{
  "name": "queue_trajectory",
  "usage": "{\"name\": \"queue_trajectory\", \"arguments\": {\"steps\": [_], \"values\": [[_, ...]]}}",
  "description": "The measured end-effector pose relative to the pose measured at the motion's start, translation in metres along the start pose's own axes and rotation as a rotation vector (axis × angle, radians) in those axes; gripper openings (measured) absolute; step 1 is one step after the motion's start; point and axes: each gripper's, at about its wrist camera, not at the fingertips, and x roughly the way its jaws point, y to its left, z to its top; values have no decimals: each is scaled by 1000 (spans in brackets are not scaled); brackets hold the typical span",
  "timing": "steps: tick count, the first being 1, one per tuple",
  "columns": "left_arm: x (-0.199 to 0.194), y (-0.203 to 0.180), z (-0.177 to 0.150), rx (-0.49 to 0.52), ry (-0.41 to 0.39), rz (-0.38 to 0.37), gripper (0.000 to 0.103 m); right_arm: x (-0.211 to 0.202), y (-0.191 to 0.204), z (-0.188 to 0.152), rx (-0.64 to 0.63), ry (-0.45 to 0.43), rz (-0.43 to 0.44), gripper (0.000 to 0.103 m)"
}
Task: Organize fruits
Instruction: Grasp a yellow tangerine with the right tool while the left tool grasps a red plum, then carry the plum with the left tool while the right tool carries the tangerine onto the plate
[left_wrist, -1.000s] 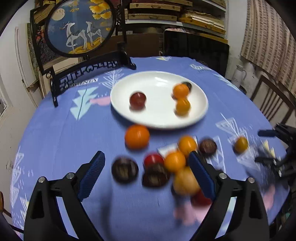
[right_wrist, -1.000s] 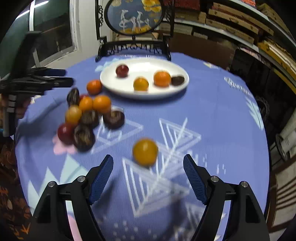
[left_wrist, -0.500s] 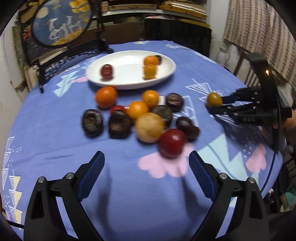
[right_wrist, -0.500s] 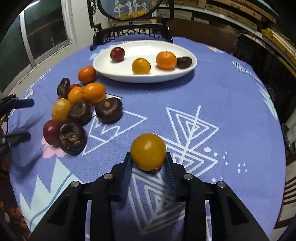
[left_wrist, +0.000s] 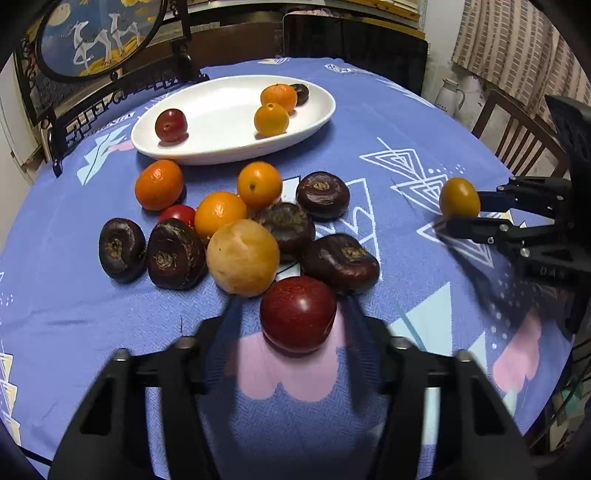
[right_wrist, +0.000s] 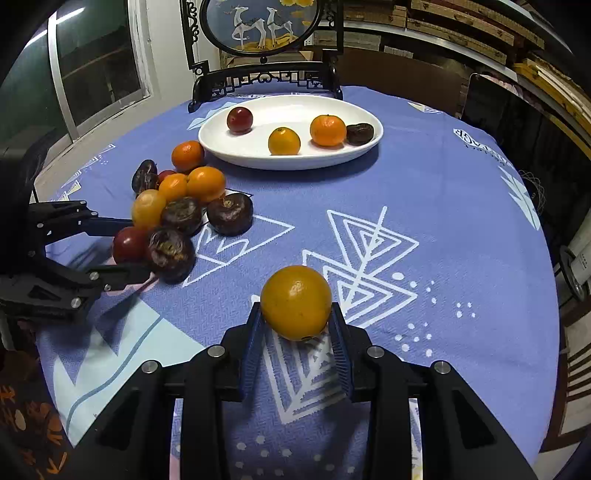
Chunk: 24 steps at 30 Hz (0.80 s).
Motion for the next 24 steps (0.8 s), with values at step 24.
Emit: {"name": "queue_trajectory", "arguments": {"steps": [24], "values": [[-53, 32, -8, -50, -139, 135, 37, -13, 71, -3, -40, -57, 157, 35]]}}
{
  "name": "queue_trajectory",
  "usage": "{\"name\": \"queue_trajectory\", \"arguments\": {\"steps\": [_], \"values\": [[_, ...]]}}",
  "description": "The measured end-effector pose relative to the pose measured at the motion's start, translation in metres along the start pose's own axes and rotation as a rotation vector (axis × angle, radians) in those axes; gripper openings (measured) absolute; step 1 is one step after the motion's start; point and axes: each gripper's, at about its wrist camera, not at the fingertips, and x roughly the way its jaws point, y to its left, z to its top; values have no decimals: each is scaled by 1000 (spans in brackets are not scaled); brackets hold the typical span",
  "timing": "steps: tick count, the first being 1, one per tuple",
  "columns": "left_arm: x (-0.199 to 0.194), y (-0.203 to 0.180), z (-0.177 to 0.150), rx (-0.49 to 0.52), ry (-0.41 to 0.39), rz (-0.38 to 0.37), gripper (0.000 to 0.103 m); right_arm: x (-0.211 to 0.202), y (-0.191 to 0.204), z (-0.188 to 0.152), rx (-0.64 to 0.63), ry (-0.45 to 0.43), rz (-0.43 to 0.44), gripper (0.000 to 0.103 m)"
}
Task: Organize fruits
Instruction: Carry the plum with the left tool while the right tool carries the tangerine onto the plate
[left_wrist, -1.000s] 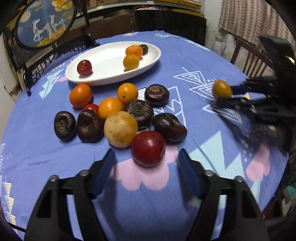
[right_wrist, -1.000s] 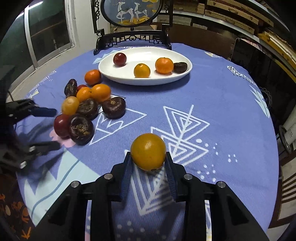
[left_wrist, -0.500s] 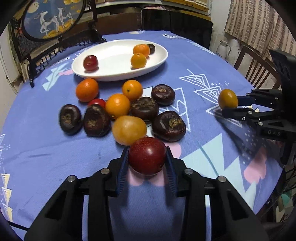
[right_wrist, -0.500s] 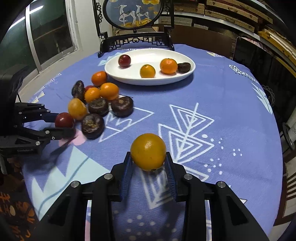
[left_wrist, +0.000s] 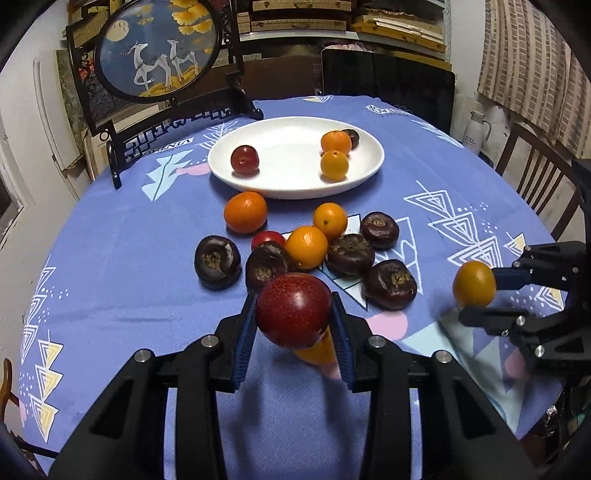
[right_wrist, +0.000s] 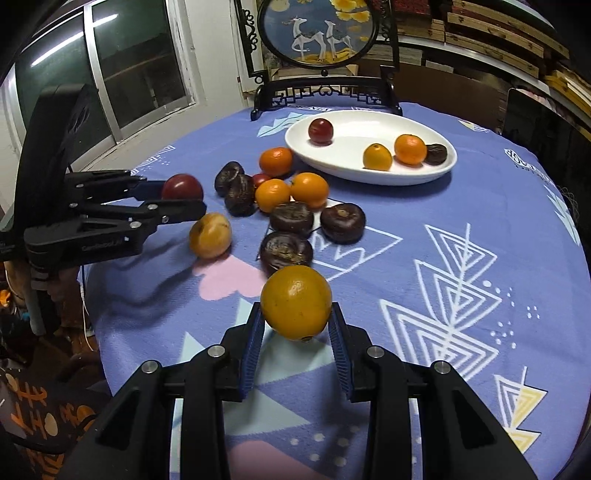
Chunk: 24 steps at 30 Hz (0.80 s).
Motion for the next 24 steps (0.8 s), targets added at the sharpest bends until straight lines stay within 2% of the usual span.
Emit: {"name": "queue_trajectory", "arguments": {"steps": [17, 20, 24], "values": [[8, 0, 26, 19, -34, 12, 37, 13, -2, 14, -17, 32, 11, 35], [10, 4, 30, 18, -39, 11, 37, 14, -7, 26, -20, 23, 4, 35], [9, 19, 38, -13, -61, 17, 37, 11, -18, 60, -40, -20, -32, 35]]}}
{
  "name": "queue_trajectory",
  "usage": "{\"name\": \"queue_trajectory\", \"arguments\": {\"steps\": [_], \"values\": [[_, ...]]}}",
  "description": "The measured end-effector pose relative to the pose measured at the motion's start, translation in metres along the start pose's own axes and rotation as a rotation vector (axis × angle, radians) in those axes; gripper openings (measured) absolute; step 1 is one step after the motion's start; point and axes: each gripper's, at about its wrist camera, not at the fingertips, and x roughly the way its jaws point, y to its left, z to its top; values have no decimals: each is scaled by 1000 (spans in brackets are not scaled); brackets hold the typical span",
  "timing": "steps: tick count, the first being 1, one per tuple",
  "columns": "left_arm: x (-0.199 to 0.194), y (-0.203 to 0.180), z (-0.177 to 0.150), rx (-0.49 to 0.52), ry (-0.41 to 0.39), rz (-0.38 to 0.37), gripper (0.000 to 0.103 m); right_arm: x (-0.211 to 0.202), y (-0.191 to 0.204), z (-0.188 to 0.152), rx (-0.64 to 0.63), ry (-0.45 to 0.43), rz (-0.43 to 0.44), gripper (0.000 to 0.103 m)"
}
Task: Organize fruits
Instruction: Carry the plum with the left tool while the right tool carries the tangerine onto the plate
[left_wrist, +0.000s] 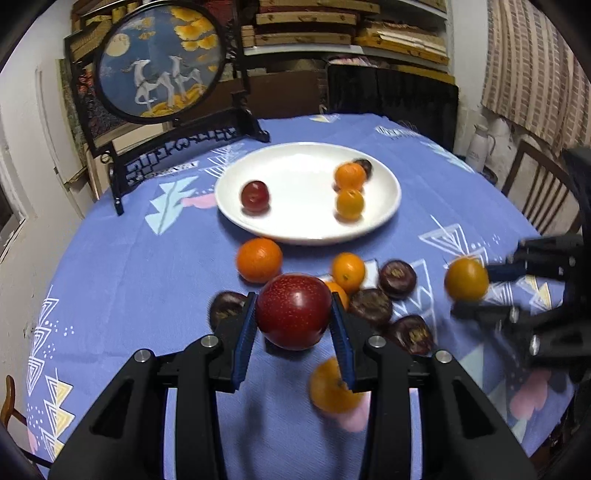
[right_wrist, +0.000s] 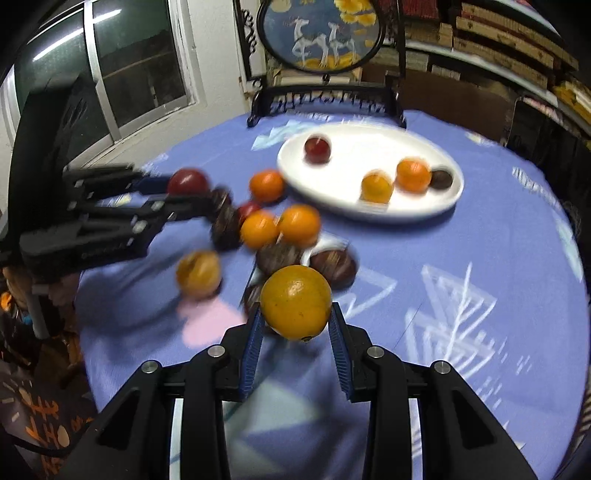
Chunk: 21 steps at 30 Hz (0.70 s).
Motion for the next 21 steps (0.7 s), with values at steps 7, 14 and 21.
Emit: {"name": "queue_trajectory", "arguments": {"steps": [7, 14, 21], "values": [[-2, 23, 3, -53, -13, -5, 37, 34, -42, 87, 38, -46, -63, 36], [12, 32, 13, -50, 12, 15, 37, 104, -64, 126, 71, 21, -102, 36], [44, 28, 74, -35, -16, 31, 37, 95, -81, 127, 169, -54, -107, 58]]}}
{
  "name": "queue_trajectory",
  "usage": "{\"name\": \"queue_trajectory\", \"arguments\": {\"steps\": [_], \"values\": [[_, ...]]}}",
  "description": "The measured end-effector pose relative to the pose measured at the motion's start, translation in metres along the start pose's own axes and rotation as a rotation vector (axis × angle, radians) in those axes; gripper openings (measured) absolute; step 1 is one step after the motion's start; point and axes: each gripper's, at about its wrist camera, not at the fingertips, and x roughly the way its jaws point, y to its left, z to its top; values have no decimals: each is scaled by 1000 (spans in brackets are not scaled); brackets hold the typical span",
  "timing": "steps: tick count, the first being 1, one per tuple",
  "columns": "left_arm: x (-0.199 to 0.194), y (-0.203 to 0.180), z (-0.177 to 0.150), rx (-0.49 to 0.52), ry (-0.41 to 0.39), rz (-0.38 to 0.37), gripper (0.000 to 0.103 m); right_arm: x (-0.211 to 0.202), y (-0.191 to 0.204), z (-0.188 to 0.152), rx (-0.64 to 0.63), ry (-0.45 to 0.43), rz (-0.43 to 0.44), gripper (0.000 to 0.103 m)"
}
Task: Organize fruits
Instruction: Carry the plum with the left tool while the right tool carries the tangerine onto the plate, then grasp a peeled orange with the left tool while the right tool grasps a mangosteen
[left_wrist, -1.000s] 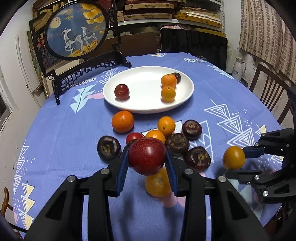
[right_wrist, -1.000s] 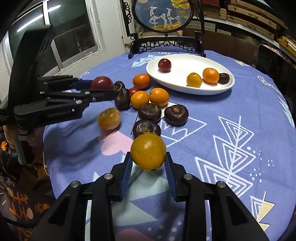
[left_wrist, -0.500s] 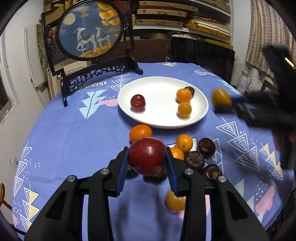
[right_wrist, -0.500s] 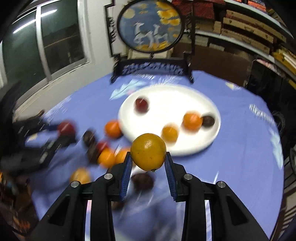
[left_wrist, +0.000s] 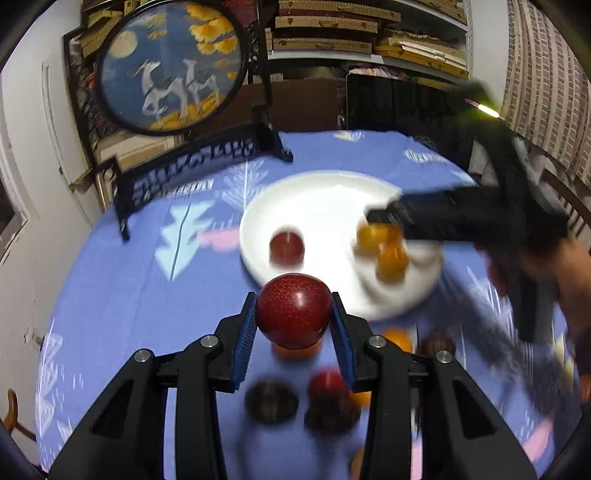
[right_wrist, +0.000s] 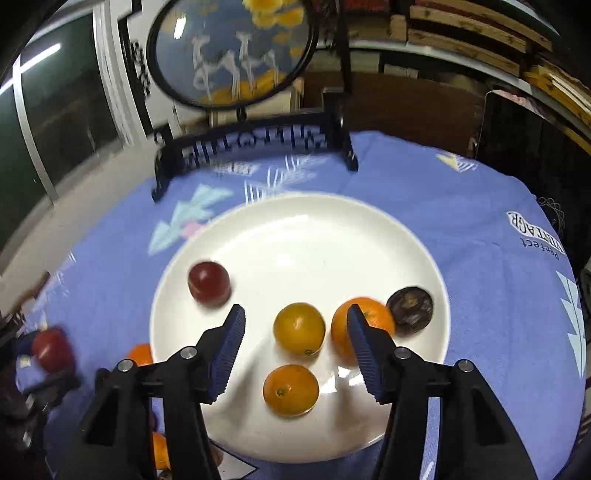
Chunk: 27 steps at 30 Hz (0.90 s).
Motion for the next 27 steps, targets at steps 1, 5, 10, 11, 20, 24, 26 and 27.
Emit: {"name": "queue_trajectory", "arguments": {"steps": [1, 5, 10, 11, 20, 24, 26, 27], "values": [[6, -2, 8, 1, 1, 3, 37, -7, -3, -2, 9, -13, 2, 58], [52, -19, 47, 8, 37, 20, 38, -30, -11, -3, 28, -61, -9, 59], [83, -28, 64, 3, 60, 74, 67, -47, -21, -2, 58, -103, -19, 72], [81, -26, 64, -8, 61, 75, 67, -50, -22, -3, 58, -107, -20, 72], [-3, -3, 13, -21, -14, 32, 82, -88, -6, -47, 66, -79, 82, 76], [-38, 3, -29, 6, -10, 27, 86, -104, 20, -95, -3, -19, 103, 76], [-51, 7, -49, 9, -1, 27, 87, -109, 36, -123, -58, 25, 103, 76], [-55, 9, -58, 7, 6, 26, 88, -110, 43, -134, -82, 40, 99, 76]]}}
